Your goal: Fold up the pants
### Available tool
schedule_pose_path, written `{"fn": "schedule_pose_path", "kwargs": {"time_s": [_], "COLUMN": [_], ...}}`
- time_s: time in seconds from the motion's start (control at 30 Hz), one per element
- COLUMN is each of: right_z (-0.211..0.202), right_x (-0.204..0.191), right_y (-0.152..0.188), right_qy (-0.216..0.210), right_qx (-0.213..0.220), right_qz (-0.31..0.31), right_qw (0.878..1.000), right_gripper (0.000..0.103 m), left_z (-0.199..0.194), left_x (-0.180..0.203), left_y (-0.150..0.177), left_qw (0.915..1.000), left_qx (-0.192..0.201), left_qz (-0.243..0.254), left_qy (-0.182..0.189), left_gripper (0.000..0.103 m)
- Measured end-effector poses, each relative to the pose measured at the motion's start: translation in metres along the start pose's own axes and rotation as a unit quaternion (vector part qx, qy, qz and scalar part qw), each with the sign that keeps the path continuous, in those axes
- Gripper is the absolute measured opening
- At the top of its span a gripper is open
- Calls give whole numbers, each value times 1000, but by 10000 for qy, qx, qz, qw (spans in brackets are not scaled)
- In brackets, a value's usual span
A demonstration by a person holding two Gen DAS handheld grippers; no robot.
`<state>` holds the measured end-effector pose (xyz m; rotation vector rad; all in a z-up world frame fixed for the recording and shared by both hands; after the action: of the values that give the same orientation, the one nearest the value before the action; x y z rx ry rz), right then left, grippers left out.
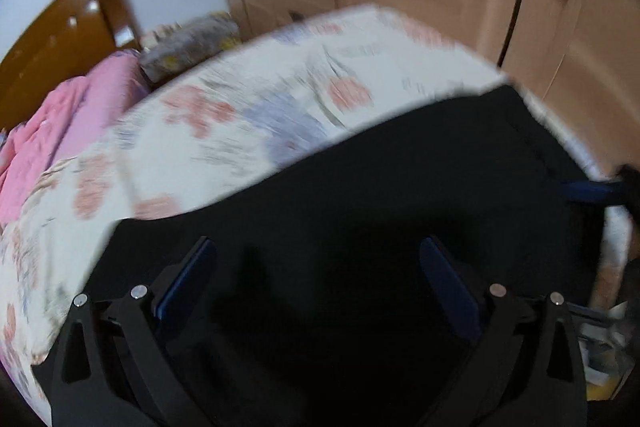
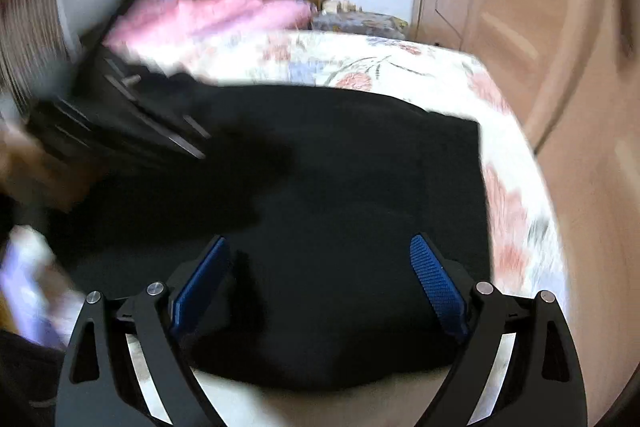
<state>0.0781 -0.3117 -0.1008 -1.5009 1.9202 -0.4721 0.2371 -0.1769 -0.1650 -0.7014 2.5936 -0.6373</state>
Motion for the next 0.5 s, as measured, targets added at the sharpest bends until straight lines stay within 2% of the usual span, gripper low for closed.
{"fn": "schedule_pose_path", "kwargs": {"time_s": [0.07,0.13,0.2,0.33,0.43,0.5], "right_z": [-23,-43,-50,-43,-37,-26], "right_x": [26,55,68,72,62,53], "right_y": [5,24,44,65,53,45], "right_qy": [-286,-543,-678,-1003,-1408,-1556], "right_qx": [159,209,139,9,105,-11], "right_qz": [768,1549,1936,2542,2780,2903], "right_qw": [9965,9862,9786,9619,9502,9442], "right_gripper": [89,89,89,89,89,89], "left_z": [20,23,25,26,23,21], "left_x": [13,18,20,16,19,20], "left_y": [1,1,1,2,1,-1], "left_qw": [9998,9999,9999,9997,9997,9994], "left_qx": [-202,-58,-12,38,3,10], "left_qz": [47,-25,-32,-223,-209,-162], "left_qy": [29,-96,-105,63,-131,-299], "left_gripper": [101,102,102,102,102,102]}}
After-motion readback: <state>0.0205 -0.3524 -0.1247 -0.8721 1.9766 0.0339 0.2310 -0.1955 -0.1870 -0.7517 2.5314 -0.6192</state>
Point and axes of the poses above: each gripper's, at about its wrist camera, not at the fingertips, and z roughly the way its jaws point, x to its right, y to its underside, the point moved 8 cm from there along z, roughly the way its jaws point, and after that the axes turned 13 degrees about z, right-handed, at the moved point
